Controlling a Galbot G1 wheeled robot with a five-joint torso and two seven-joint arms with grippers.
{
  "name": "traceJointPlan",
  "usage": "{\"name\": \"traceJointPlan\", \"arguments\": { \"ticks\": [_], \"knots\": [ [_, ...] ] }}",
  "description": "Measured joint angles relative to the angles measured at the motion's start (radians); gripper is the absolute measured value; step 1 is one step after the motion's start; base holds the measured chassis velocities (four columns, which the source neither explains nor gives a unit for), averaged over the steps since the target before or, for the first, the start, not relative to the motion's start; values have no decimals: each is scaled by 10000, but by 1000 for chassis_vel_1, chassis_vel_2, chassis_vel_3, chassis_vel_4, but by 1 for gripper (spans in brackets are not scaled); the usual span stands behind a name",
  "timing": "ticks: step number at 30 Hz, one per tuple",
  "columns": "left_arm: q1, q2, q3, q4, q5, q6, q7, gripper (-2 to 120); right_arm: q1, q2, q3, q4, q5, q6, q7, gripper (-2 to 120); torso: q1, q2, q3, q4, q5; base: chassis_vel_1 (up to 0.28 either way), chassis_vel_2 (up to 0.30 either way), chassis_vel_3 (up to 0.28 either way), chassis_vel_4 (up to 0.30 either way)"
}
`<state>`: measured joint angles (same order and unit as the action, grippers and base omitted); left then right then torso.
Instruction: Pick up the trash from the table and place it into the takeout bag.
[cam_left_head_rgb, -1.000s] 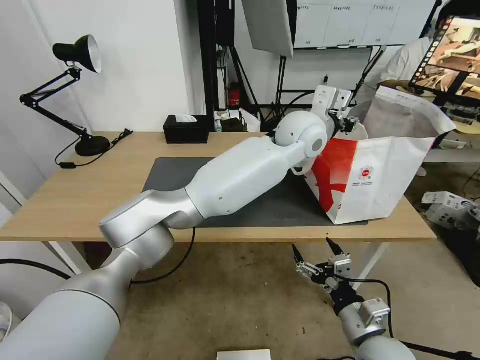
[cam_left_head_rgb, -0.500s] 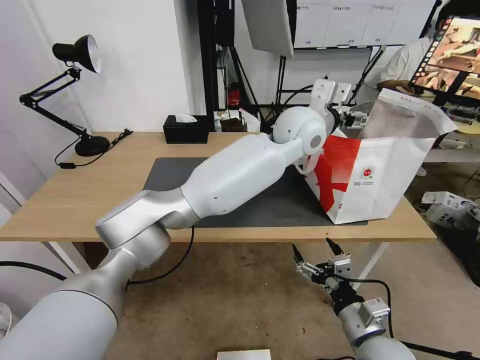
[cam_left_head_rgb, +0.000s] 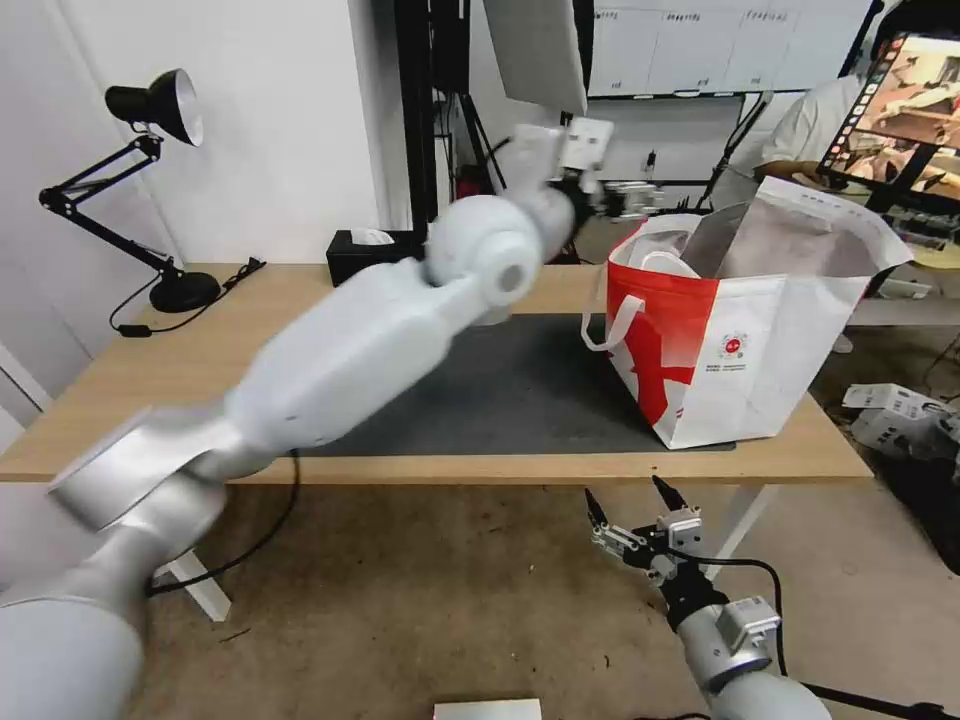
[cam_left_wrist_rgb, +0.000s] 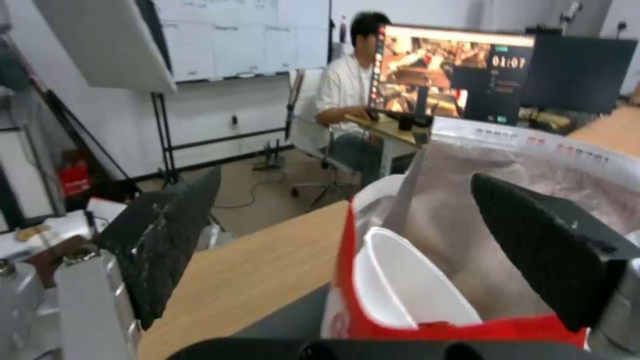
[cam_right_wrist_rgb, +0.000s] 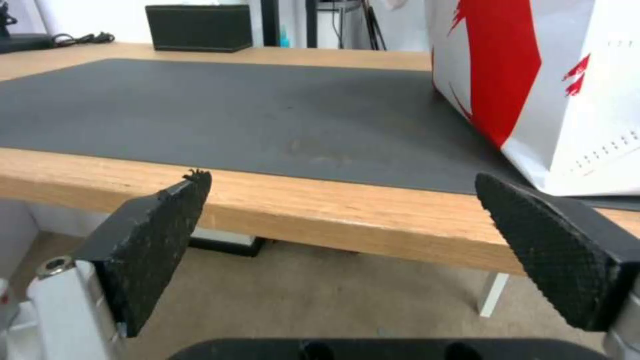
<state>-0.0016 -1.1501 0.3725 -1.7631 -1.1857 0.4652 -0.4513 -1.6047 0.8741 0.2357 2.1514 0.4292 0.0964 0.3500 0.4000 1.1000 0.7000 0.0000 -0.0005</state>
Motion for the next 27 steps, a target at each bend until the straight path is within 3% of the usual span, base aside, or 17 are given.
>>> {"name": "traceJointPlan", "arguments": {
  "ticks": [2, 7, 10, 11, 14, 15, 17, 22, 27],
  "knots": [
    [728, 586, -448, -740, 48, -8, -19, 100, 0, 0, 1, 0, 0, 0, 0, 100, 0, 0, 0, 0, 1, 0, 0, 0, 0],
    [1940, 1435, -1289, -1569, 377, -55, -13, 100, 0, 0, -1, 1, 0, 0, -1, 100, 0, 1, 0, 0, -1, 0, 0, 0, 0],
    [3488, 2251, -2513, -2332, 877, -210, 131, 100, 0, 0, 0, 0, 0, 0, 1, 100, 0, 0, 0, 0, 1, 0, 0, 0, 0],
    [3488, 2251, -2513, -2332, 877, -210, 131, 100, 0, 0, 0, 0, 0, 0, 1, 100, 0, 0, 0, 0, 1, 0, 0, 0, 0],
    [5549, 2787, -4000, -3137, 1711, -291, 450, 100, 0, -1, 0, 1, 1, 0, -1, 100, -1, 0, 0, 1, -5, 0, 0, 0, 0],
    [5549, 2787, -4000, -3137, 1711, -291, 450, 100, 0, -1, 0, 1, 1, 0, -1, 100, -1, 0, 0, 1, -5, 0, 0, 0, 0],
    [6786, 3125, -4764, -3644, 2190, -473, 554, 100, 0, 0, 0, 0, 0, 0, 0, 100, -1, 1, -1, 4, 4, 0, 0, 0, 0],
    [9197, 3084, -6130, -4382, 3046, -779, 778, 100, 0, 0, 0, 0, 0, 0, 0, 100, -1, 1, -1, 0, 3, 0, 0, 0, 0],
    [10476, 2573, -6717, -4614, 3731, -855, 850, 100, 0, -1, 0, 0, 0, 0, 0, 100, -2, 1, -1, 1, 4, 0, 0, 0, 0]
  ]
}}
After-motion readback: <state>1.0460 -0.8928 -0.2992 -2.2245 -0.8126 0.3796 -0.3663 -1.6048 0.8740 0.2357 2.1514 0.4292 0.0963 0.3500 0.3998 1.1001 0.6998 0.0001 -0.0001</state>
